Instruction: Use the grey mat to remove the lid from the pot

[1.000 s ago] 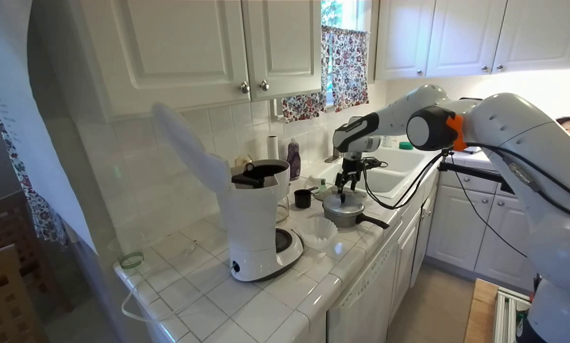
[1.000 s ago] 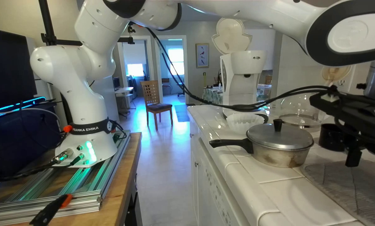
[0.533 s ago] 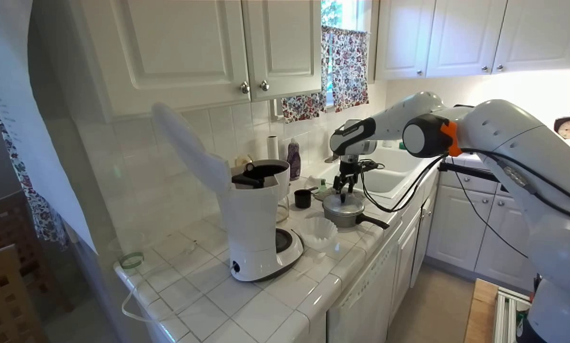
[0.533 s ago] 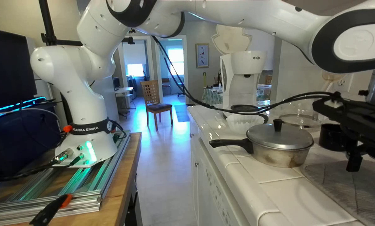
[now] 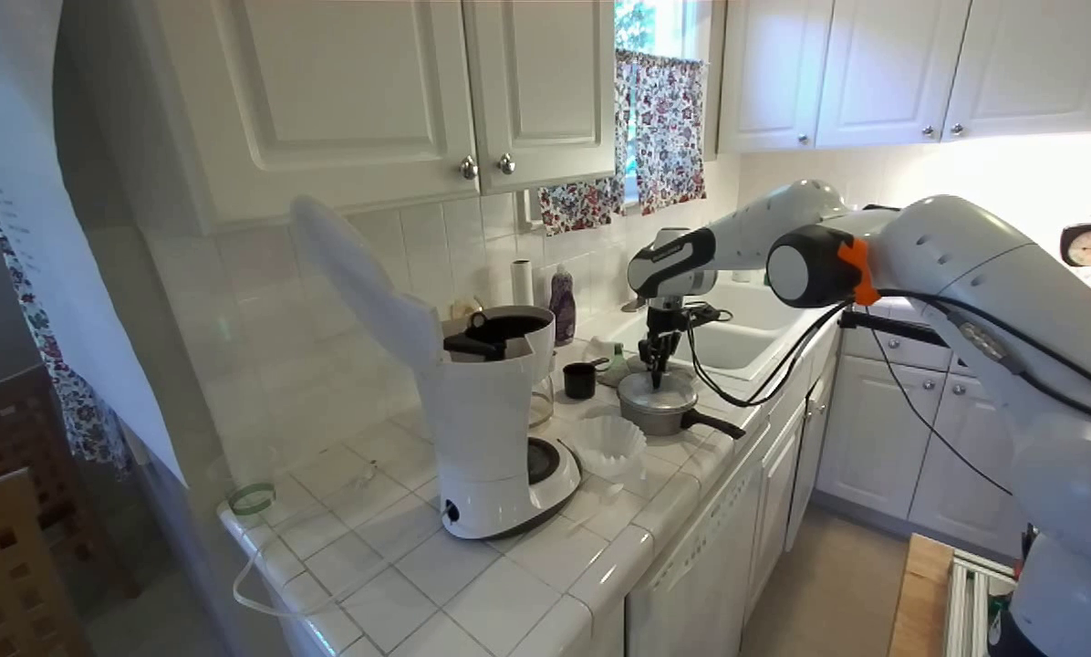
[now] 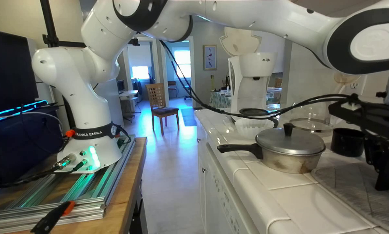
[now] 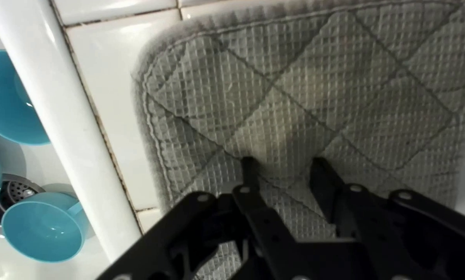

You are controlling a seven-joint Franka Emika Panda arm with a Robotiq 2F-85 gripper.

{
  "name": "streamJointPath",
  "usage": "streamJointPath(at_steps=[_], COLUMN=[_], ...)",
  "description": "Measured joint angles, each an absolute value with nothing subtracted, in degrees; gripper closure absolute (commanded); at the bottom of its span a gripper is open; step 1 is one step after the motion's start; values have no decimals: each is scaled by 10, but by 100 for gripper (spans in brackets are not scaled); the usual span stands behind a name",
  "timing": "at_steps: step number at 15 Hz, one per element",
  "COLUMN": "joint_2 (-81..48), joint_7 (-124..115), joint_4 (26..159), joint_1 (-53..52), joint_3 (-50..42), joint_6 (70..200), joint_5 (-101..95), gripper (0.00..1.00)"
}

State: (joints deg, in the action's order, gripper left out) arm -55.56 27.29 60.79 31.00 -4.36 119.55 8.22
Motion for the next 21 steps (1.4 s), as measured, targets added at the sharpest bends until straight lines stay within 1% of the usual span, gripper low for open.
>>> streamJointPath(at_steps=[1, 3, 4, 6, 7, 11, 12, 13, 14, 16, 17, 21], joint_2=[-556, -559, -560, -563, -563, -563, -563, -564, -564, -566, -566, -566], joint_7=[273, 273, 273, 273, 273, 273, 273, 273, 273, 273, 273, 273], joint_4=[606, 602, 599, 594, 594, 593, 593, 593, 593, 592, 590, 588], joint_1=[309, 308, 307, 305, 305, 301, 300, 298, 297, 295, 295, 294], joint_3=[-45, -48, -50, -53, -53, -53, -53, -53, -53, -55, -56, -60], joint_6=[1195, 1195, 1195, 1194, 1194, 1194, 1194, 1194, 1194, 1194, 1194, 1194], joint_5=[81, 81, 81, 81, 81, 81, 81, 81, 81, 81, 81, 81], gripper=[96, 100, 75, 70, 65, 38, 81, 77, 79, 93, 99, 100])
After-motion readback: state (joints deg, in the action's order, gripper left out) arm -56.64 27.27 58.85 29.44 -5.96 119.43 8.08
